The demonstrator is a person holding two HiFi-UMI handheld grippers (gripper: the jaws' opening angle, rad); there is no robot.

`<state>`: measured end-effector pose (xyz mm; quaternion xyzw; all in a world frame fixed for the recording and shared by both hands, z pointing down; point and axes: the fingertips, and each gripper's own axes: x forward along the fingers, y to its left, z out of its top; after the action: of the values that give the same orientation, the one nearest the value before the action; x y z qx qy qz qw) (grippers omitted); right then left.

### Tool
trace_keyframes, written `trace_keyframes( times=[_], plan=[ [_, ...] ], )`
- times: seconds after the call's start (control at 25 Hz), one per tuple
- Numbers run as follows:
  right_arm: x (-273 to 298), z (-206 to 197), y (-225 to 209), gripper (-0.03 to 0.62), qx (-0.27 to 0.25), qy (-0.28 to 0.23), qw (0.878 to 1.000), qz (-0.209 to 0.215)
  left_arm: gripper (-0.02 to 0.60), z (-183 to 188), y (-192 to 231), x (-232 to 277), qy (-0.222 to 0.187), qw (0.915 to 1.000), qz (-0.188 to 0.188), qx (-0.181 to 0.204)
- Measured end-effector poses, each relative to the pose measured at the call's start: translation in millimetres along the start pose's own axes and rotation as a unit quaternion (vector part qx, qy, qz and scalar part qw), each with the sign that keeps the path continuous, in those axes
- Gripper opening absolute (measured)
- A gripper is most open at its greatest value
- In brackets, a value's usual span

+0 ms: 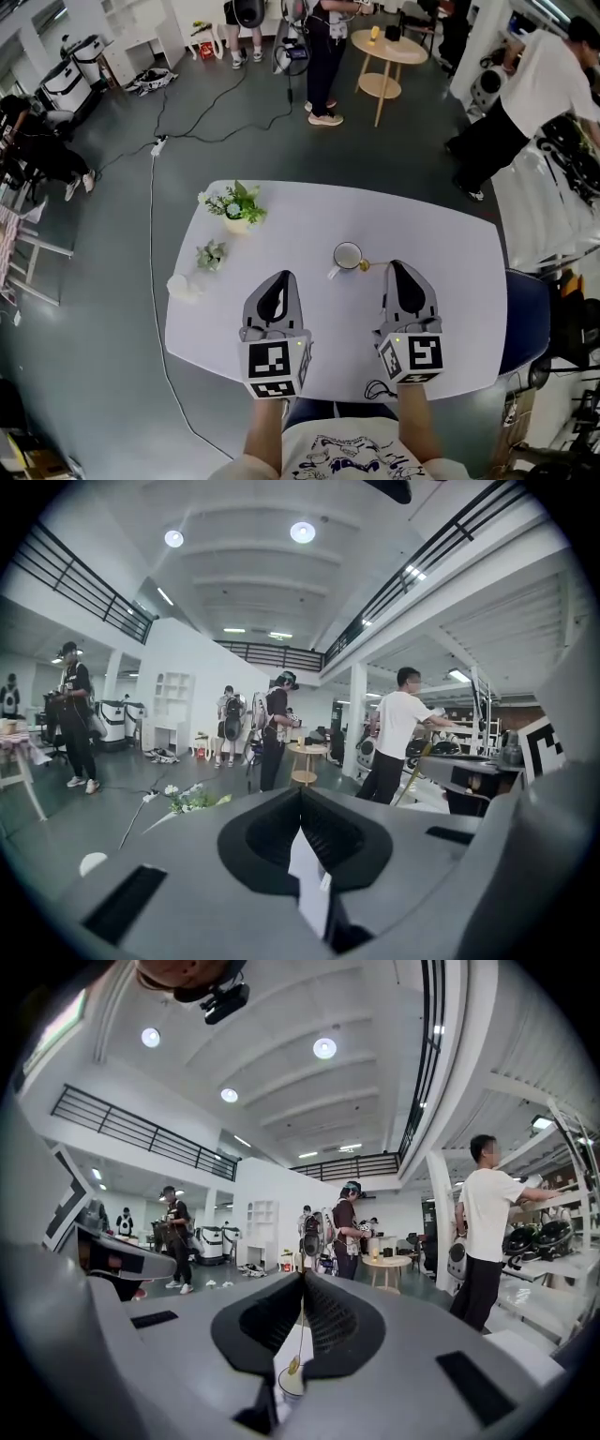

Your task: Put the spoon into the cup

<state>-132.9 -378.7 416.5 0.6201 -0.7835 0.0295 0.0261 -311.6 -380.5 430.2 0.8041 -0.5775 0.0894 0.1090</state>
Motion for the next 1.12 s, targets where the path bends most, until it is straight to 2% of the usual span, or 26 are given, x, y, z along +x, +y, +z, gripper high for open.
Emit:
trace_keyframes(
  times=[0.4,1.12],
  plan=[
    [35.6,-26.4,-18.3,0.021,0.010,0.034,0.999,0.014,0.014,-8.6,-6.6,36.7,0.023,0.9997,-0.003,0.004],
    [108.3,-111.1,-33.8,0.021,0.031,0.111,0.993,0.031,0.014,-63.3,1.3,111.3,0.091,0.9959,-0.008,-0.004]
  ],
)
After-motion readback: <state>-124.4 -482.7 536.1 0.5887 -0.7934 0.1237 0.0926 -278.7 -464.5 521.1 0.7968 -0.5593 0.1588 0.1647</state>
